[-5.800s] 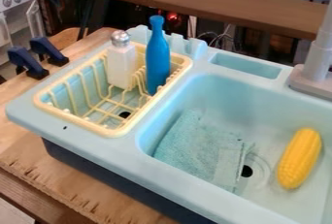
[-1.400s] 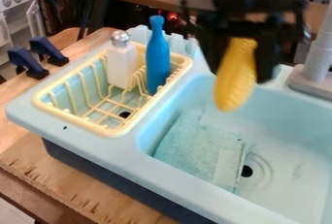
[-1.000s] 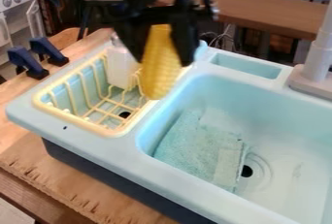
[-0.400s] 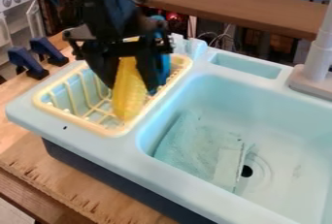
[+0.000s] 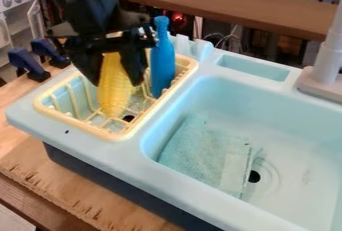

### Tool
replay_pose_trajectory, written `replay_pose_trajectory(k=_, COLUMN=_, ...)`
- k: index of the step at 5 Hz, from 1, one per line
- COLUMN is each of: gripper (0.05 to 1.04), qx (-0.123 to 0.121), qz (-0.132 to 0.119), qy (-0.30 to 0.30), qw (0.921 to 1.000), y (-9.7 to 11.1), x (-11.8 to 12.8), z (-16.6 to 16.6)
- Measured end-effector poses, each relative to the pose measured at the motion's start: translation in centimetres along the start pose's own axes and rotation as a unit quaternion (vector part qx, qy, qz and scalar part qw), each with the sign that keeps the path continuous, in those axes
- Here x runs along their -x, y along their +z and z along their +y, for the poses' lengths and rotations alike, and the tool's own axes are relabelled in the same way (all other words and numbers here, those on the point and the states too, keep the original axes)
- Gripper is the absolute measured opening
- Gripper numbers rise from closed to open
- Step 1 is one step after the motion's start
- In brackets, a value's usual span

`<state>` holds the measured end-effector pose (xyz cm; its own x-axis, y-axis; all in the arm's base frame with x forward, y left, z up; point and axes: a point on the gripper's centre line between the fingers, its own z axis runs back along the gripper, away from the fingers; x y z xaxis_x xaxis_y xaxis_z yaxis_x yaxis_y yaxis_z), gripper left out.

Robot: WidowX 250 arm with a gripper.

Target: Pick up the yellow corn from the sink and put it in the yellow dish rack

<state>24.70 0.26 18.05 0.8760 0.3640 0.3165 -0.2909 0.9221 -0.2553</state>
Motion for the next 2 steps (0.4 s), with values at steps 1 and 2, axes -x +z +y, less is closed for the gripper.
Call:
replay_pose_trajectory(k=1, gripper=0.701, qx=-0.006, qz=-0.013, qy=0.012, qw=0.9998, y=0.01, x=-0.55, z=0.62)
replay_pose_trajectory(k=2, gripper=0.701, qx=-0.035, qz=-0.009, qy=0.022, qw=0.9991, y=-0.96, x=-0.74, z=1.16)
